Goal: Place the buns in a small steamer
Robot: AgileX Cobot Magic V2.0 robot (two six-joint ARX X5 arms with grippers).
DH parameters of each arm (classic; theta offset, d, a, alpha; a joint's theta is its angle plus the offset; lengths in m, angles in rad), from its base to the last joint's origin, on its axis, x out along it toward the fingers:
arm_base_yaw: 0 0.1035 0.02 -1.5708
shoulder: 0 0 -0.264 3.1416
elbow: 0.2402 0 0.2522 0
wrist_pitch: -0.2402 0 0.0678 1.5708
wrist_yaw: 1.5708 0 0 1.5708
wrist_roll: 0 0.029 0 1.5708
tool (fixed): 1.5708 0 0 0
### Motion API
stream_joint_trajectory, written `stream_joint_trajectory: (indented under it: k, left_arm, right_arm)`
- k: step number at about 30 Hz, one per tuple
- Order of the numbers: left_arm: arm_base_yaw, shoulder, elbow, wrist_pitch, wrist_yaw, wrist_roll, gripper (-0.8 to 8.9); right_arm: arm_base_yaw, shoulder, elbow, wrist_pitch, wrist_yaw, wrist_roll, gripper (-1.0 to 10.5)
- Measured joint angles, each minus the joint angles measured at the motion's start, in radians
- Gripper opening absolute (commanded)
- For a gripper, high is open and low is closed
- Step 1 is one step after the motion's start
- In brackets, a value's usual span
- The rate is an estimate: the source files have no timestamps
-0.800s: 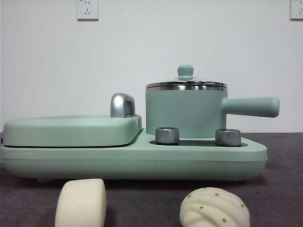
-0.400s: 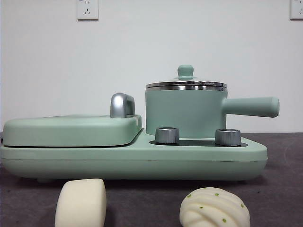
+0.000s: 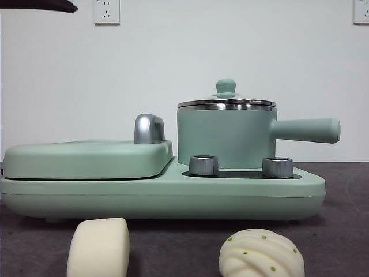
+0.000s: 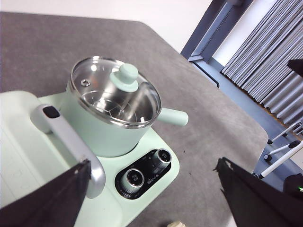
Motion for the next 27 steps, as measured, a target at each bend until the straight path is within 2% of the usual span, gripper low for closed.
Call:
stream_joint_trajectory:
  k: [10, 14, 22, 27]
  left_arm:
    - [-0.03, 0.208, 0.149, -0.032, 0.0, -0.008, 4.39]
    - [-0.058, 0.343, 0.28, -0.106, -0.003, 0.037, 4.39]
    - [-0.132, 0.634, 0.625, -0.272, -0.144, 0.161, 4.39]
    - [-0.18, 0.792, 0.779, -0.281, -0.232, 0.207, 4.37]
  right_arm:
    - [0.0, 0.0, 0.0, 0.0, -0.002, 0.024, 5.0]
    - [0.0, 0.0, 0.0, 0.0, -0.002, 0.024, 5.0]
    - [0.0, 0.0, 0.0, 0.0, -0.002, 0.024, 5.0]
    - [0.0, 0.0, 0.0, 0.003, -0.002, 0.024, 5.0]
